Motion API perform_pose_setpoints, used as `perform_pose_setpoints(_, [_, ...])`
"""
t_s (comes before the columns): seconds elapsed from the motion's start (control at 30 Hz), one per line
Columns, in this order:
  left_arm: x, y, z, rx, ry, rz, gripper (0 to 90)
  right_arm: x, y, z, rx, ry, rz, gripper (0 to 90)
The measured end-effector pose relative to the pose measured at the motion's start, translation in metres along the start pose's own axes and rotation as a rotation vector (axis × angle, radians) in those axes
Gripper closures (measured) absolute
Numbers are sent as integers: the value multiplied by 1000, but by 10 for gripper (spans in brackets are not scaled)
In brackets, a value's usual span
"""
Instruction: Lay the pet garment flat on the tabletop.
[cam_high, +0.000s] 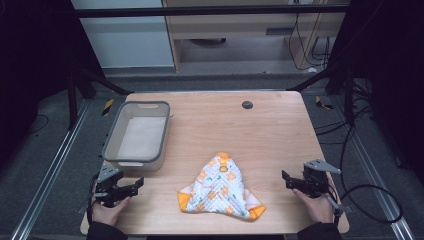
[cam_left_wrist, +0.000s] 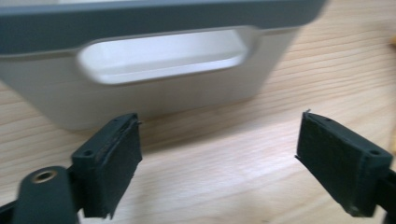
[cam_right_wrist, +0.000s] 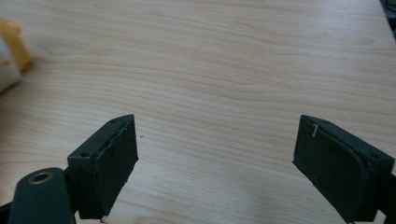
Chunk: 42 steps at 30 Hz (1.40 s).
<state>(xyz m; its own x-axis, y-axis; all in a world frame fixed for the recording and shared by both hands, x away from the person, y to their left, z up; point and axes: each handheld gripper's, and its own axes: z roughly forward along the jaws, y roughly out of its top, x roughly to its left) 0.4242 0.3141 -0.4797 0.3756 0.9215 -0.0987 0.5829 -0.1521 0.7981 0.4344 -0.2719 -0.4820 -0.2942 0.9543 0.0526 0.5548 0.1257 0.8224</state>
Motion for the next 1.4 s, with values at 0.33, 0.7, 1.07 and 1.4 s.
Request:
perform_pose_setpoints(0.33, [-24,6,-9,-23,-51,33,87,19,6,-7,-20,39,-62,182])
perform_pose_setpoints(0.7, [-35,20,-14,-51,-65,29,187,26,23,-12,-68,100,-71,240])
perform_pose_setpoints(1.07, [-49,55,-16,-129,-105,8,249,42,55,-9,-103,151,-83,295])
perform_pose_setpoints(1.4, [-71,84,-4,-163,-148,38,290,56,74,-5,-121,180,-94,331])
